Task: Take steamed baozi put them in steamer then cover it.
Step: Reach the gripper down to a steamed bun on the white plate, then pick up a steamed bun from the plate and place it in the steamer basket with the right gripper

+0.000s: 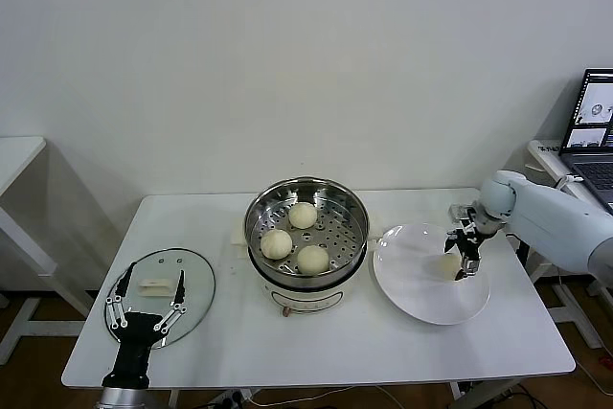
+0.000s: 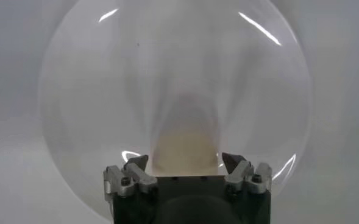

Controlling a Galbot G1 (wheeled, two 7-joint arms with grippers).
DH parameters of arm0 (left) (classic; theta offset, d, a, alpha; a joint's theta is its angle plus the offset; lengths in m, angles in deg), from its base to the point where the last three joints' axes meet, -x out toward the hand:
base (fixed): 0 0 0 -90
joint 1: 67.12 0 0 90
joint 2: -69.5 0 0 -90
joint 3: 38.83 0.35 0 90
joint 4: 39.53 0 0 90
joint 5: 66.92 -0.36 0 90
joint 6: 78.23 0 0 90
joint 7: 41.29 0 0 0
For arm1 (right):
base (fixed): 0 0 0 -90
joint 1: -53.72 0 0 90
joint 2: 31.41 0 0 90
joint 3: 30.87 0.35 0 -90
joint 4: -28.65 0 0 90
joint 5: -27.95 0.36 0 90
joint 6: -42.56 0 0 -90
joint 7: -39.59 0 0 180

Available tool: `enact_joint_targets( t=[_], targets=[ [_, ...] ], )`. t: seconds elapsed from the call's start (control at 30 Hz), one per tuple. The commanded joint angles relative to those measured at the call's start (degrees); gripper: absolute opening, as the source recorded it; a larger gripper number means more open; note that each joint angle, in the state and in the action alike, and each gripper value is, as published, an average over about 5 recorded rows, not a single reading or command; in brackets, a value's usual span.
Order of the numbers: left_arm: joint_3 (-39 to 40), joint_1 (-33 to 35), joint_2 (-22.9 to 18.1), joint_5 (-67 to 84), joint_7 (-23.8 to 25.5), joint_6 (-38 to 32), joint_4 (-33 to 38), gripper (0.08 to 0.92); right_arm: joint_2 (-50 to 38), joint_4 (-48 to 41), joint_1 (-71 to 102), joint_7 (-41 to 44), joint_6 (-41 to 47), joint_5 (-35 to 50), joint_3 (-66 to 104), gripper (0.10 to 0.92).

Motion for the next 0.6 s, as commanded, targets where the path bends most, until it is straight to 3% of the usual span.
enact_joint_targets(
  t=[0.03, 0.3, 0.6],
  targets=[
    [-0.2, 0.0, 0.0, 0.0, 0.0, 0.1, 0.0, 0.823, 0.3, -0.8, 0.7, -0.4, 0.0, -0.3, 0.5, 0.779],
    [-0.3, 0.1, 0.1, 0.1, -0.1, 0.1, 0.1, 0.823, -1.4, 2.9, -2.7, 2.1, 0.0, 0.4, 0.3, 0.667],
    [0.1, -0.3, 0.5, 0.1, -0.1, 0.3, 0.6, 0.823, -1.1, 13.6, -20.5, 10.8, 0.1, 7.0, -6.0, 0.645]
  ],
)
